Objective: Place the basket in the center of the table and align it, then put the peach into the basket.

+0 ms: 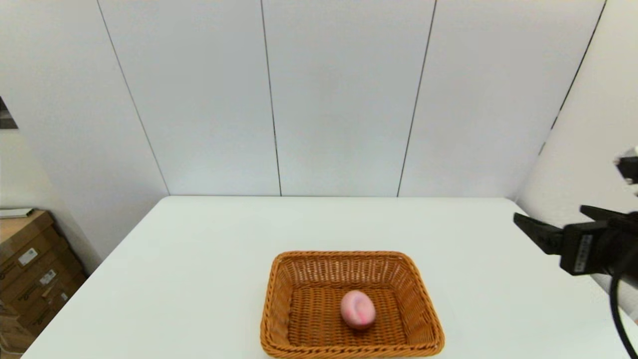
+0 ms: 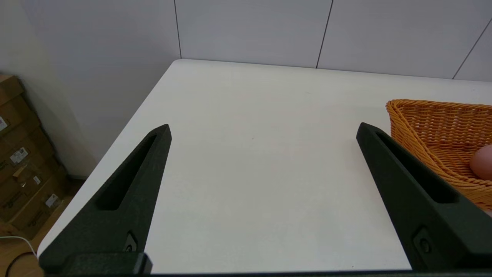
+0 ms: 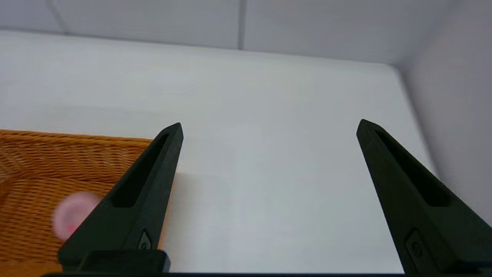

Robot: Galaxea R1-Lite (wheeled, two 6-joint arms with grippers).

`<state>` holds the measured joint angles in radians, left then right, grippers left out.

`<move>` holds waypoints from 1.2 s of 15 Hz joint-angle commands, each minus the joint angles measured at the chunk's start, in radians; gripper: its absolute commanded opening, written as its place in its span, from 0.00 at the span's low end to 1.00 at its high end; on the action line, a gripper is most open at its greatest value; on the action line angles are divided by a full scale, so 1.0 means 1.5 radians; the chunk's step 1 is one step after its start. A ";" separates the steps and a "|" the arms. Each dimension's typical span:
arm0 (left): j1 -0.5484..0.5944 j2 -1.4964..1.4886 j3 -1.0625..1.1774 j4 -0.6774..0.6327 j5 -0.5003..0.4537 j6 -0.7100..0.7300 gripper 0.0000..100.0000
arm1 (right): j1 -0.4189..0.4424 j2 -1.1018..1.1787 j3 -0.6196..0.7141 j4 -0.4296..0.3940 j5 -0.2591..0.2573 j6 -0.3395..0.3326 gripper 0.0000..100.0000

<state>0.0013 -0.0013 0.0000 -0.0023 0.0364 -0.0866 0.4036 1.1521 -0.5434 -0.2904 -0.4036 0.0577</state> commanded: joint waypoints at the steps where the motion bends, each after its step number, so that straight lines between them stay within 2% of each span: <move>1: 0.000 0.000 0.000 0.000 0.000 -0.001 1.00 | -0.156 -0.316 0.169 0.056 0.009 -0.049 1.00; 5: 0.000 0.000 0.000 0.000 0.000 -0.001 1.00 | -0.199 -0.531 0.221 0.180 0.036 -0.067 1.00; 7: 0.000 0.000 0.000 0.000 0.000 -0.001 1.00 | -0.228 -0.562 0.250 0.192 0.047 -0.072 1.00; 10: 0.000 0.000 0.000 0.000 0.000 -0.001 1.00 | -0.264 -0.641 0.286 0.190 0.060 -0.125 1.00; 12: 0.000 0.000 0.000 0.000 0.000 -0.001 1.00 | -0.268 -0.684 0.297 0.181 0.092 -0.122 1.00; 14: -0.001 0.000 0.000 0.000 0.000 -0.001 1.00 | -0.266 -0.758 0.313 0.199 0.172 -0.126 1.00; 15: 0.000 0.000 0.000 0.000 0.000 -0.001 1.00 | -0.267 -0.770 0.331 0.197 0.197 -0.132 1.00; 17: 0.000 0.000 0.000 0.000 0.000 -0.001 1.00 | -0.266 -0.769 0.336 0.195 0.215 -0.116 1.00; 18: 0.000 0.000 0.000 0.000 0.000 0.000 1.00 | -0.266 -0.769 0.339 0.196 0.242 -0.100 1.00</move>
<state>0.0009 -0.0013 0.0000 -0.0028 0.0364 -0.0866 0.0043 0.0321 -0.0504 0.0023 -0.0845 -0.1153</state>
